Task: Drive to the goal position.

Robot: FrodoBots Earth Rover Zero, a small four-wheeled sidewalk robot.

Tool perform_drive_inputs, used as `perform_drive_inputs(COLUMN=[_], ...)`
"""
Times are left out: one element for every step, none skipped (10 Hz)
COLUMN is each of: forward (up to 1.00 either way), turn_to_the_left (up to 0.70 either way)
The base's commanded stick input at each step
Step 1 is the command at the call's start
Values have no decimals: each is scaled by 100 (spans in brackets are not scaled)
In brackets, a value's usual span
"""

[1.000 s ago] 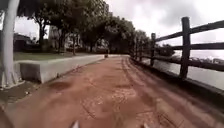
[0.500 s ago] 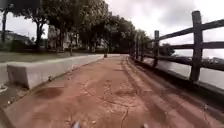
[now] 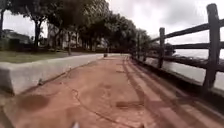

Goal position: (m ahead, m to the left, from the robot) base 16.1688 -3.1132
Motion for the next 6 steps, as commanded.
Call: perform_drive_inputs(forward=[70, 70, 70, 70, 70, 70], turn_to_the_left=[0, 0, 0, 0, 0, 0])
